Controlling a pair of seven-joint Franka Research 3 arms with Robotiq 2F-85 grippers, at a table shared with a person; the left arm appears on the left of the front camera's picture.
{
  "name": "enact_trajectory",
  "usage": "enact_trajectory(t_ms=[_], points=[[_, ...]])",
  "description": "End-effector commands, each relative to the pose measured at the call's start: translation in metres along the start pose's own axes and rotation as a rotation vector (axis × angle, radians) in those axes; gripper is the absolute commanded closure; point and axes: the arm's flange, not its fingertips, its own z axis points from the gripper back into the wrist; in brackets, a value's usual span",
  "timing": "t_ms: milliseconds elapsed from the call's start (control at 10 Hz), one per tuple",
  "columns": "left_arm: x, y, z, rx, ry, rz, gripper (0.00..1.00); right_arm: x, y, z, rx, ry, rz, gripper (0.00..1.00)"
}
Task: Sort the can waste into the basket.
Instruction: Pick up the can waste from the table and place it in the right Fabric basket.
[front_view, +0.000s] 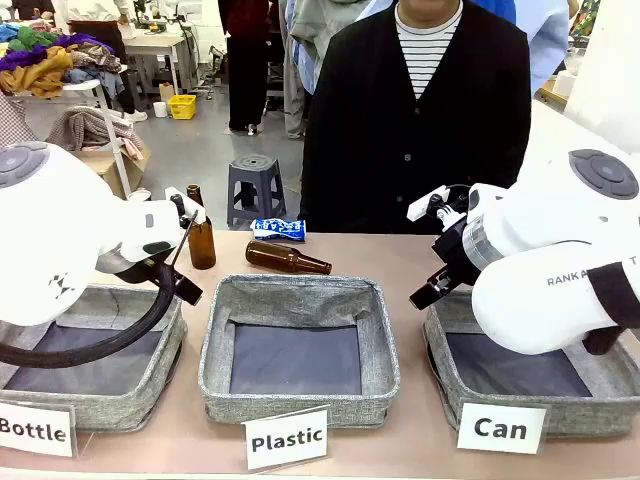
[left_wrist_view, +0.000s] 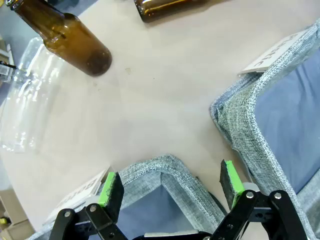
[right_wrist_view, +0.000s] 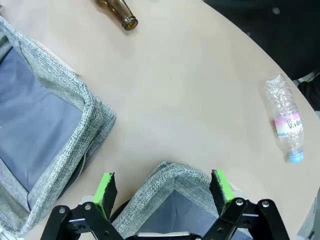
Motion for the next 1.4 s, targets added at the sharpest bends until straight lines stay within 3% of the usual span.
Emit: enact_trajectory(t_ms=[0, 1100, 1200, 1300], points=[[0.000, 0.000, 0.000, 0.000, 0.000, 0.000, 0.00, 0.000, 0.000, 0.000, 0.000, 0.000, 0.000, 0.00], [0.000, 0.000, 0.000, 0.000, 0.000, 0.000, 0.00, 0.000, 0.000, 0.000, 0.000, 0.000, 0.000, 0.00], [0.000, 0.000, 0.000, 0.000, 0.000, 0.000, 0.00, 0.005, 0.001, 0.013, 0.071, -0.029, 0.038, 0.00], [-0.001, 0.002, 0.029, -0.069, -0.052, -0.009, 0.00, 0.013, 0.001, 0.038, 0.078, -0.051, 0.049, 0.00]])
